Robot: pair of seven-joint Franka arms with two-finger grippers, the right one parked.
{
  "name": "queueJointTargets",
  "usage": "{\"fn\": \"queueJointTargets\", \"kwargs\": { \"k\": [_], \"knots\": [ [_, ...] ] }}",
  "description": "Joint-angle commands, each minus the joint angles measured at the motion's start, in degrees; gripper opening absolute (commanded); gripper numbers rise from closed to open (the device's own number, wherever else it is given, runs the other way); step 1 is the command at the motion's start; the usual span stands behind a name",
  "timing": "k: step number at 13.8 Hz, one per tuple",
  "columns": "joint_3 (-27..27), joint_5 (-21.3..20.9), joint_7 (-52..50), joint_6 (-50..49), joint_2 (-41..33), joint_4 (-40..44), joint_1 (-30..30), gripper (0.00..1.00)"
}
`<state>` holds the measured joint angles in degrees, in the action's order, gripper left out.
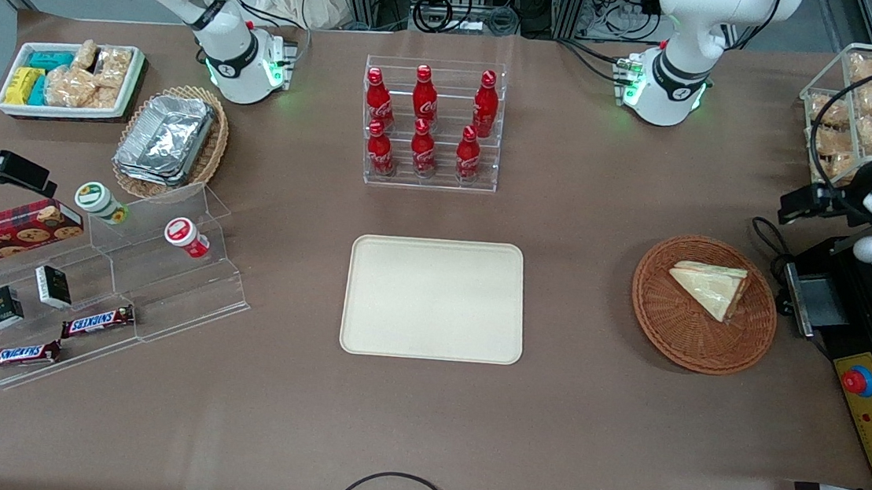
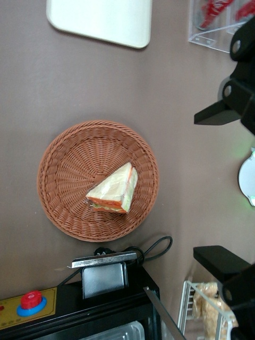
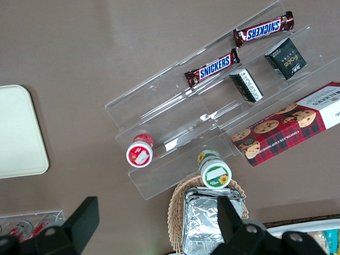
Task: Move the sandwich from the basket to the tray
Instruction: 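Move the open left gripper down over the wrapped sandwich in the basket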
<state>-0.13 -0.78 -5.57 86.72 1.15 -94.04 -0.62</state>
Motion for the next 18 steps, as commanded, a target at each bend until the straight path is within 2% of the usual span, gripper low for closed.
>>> {"fn": "queueJointTargets", "kwargs": {
  "k": [1,2,5,10,18],
  "knots": [
    [0.92,0.16,-2.86,4.85,-0.97,-5.16,1.31,1.0],
    [1.27,0.25,-2.86,7.13,-1.23,-7.54,1.76,1.0],
    [1.53,4.19,-4.26,13.46,-1.85,-13.52,5.09,1.0],
    [1.45,4.47,-7.94,29.35,-5.36,-29.06,5.89,1.0],
    [1.53,7.28,-10.16,45.97,-4.66,-40.85,5.98,1.0]
  ]
}}
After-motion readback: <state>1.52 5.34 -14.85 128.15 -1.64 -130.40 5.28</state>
